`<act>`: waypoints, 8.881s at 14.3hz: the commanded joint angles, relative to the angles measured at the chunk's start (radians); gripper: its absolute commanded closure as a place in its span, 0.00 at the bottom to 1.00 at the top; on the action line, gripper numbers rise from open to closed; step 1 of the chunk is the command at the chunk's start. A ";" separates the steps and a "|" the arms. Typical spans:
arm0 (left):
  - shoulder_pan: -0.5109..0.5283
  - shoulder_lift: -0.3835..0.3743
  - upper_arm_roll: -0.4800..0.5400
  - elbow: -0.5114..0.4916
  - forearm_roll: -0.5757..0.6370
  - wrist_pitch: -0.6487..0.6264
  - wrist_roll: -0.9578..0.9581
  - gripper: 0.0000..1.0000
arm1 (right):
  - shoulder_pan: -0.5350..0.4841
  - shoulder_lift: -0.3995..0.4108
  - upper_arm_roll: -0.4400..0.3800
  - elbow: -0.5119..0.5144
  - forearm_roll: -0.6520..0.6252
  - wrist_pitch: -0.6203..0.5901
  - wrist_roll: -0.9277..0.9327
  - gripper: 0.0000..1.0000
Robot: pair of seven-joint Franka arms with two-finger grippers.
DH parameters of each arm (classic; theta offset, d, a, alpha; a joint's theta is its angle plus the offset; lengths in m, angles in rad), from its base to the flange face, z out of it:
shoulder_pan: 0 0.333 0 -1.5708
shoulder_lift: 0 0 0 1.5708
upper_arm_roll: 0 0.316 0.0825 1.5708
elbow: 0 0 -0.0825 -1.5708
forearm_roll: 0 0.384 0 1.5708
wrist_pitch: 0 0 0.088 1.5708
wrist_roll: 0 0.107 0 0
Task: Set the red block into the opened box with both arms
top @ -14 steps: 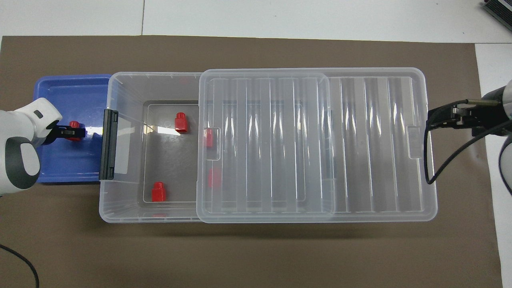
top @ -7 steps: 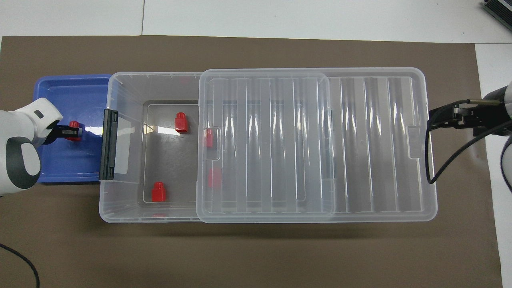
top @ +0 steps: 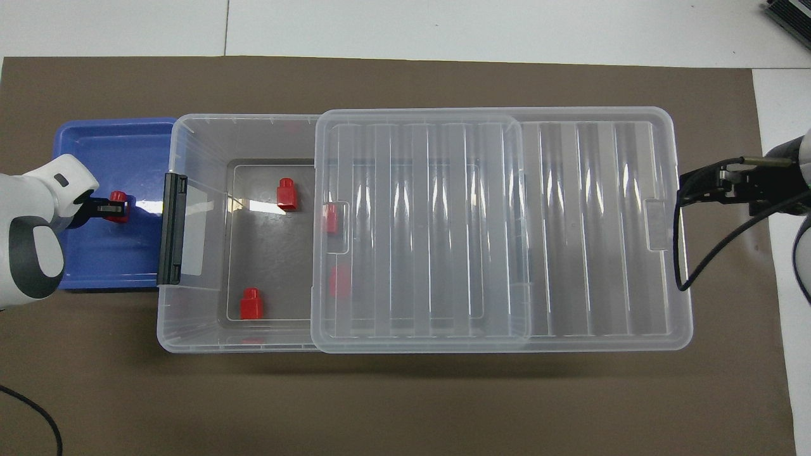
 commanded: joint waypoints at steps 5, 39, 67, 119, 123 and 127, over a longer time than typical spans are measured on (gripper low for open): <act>-0.007 -0.075 0.004 0.227 -0.003 -0.452 -0.006 1.00 | -0.015 0.007 0.004 0.018 0.012 -0.016 -0.025 0.00; -0.521 -0.144 -0.052 -0.188 0.002 0.015 -0.873 1.00 | -0.163 -0.036 0.001 -0.380 0.013 0.467 -0.048 1.00; -0.346 -0.358 -0.040 0.229 0.140 -0.748 -0.679 0.00 | -0.142 -0.016 0.012 -0.394 0.012 0.468 -0.181 1.00; -0.123 -0.203 -0.048 0.487 0.034 -0.926 -0.170 0.00 | 0.240 0.021 0.015 -0.381 0.075 0.596 -0.002 1.00; -0.184 -0.165 -0.028 0.531 0.043 -0.983 -0.175 0.00 | 0.228 0.002 0.008 -0.374 0.073 0.577 0.012 1.00; -0.215 -0.201 0.003 0.528 0.042 -0.983 -0.175 0.00 | 0.140 -0.036 0.004 -0.378 0.061 0.516 0.029 0.58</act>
